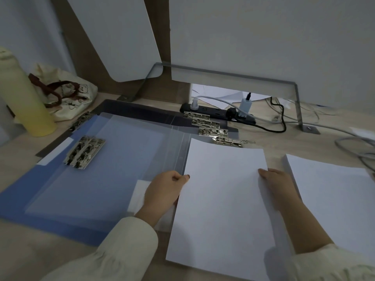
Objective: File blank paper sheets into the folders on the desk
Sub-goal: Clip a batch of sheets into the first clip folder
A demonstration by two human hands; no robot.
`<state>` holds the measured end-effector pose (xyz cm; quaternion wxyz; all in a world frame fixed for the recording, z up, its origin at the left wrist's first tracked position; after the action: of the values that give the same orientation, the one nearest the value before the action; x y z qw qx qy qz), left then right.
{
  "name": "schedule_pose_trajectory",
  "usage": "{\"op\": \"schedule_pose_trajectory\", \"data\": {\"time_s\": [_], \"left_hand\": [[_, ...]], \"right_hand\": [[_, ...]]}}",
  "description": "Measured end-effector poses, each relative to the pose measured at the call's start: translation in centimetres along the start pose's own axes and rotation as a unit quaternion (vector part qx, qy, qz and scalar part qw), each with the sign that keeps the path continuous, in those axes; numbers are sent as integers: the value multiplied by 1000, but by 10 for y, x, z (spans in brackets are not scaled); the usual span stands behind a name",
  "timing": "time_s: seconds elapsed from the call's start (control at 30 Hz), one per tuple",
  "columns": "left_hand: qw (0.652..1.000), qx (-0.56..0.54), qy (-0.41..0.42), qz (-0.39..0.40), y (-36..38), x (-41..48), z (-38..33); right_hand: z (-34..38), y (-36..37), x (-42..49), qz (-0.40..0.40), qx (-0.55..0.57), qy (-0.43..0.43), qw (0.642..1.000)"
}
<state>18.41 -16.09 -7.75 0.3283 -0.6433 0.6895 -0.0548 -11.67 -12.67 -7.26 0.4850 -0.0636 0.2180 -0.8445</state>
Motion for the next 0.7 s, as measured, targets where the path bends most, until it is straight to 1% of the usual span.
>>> {"op": "schedule_pose_trajectory", "data": {"time_s": [0.1, 0.13, 0.2, 0.3, 0.43, 0.53, 0.7], "left_hand": [[984, 146, 33, -97, -6, -5, -16], [978, 168, 43, -118, -8, -6, -21], [971, 189, 53, -136, -8, -6, -24], [966, 210, 56, -141, -6, -2, -24], [968, 214, 42, -125, -4, 5, -21], [966, 223, 44, -124, -4, 6, -23], [964, 231, 49, -119, -3, 8, -24]], "right_hand": [[4, -1, 6, -12, -39, -5, 999], [3, -1, 9, -13, -45, -8, 999], [3, -1, 11, -16, -53, -5, 998], [3, 0, 16, -29, -89, -26, 995], [19, 8, 16, -20, -193, -93, 977], [32, 13, 11, -19, -252, -96, 963], [39, 14, 11, -16, -297, -107, 949]]}}
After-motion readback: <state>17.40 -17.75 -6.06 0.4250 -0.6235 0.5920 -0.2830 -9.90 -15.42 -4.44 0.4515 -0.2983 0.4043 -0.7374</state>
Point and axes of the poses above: each hand's wrist, its own x-axis towards the middle knuckle, its own y-axis out of the palm, z = x × y, the point moved 9 cm from there along x, towards the middle knuckle, and after that the axes turned 12 degrees about -y, right-handed, at the moved point
